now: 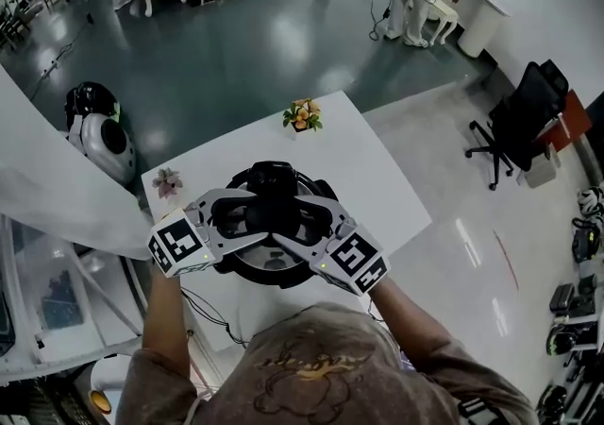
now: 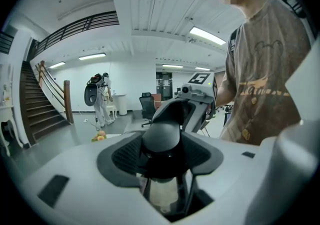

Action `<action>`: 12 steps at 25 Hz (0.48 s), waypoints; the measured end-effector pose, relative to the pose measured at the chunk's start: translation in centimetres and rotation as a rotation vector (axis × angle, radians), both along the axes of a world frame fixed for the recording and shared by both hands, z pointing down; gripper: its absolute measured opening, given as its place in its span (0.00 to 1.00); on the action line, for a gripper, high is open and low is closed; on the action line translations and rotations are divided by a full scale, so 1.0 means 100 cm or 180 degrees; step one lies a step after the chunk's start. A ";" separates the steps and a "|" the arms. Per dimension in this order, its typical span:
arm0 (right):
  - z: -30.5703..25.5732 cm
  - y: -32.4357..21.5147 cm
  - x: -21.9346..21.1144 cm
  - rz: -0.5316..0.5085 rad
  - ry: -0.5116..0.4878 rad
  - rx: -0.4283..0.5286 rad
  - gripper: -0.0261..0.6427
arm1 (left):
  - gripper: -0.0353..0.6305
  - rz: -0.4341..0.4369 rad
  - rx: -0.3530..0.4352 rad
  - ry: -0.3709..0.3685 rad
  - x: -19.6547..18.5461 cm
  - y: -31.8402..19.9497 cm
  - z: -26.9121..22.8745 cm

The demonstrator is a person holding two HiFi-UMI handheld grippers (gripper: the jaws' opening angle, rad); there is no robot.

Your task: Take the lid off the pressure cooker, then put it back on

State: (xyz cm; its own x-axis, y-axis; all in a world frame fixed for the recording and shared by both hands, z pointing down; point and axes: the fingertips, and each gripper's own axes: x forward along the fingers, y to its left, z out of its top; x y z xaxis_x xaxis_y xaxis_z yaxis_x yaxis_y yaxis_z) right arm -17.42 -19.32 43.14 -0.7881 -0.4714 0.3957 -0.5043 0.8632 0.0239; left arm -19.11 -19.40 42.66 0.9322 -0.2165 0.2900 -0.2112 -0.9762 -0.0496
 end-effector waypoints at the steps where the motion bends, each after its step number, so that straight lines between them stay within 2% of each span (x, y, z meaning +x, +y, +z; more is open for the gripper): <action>1: 0.000 0.000 0.000 0.0030 -0.0001 0.0000 0.45 | 0.43 0.0032 -0.0004 0.0002 0.000 -0.001 0.000; 5: -0.001 0.000 0.002 0.0094 0.0001 0.0014 0.45 | 0.43 0.0108 -0.0011 0.0008 0.002 -0.001 -0.001; 12: -0.001 0.000 0.004 0.0029 0.0005 0.0061 0.44 | 0.43 0.0065 -0.0008 -0.0047 0.004 -0.001 -0.001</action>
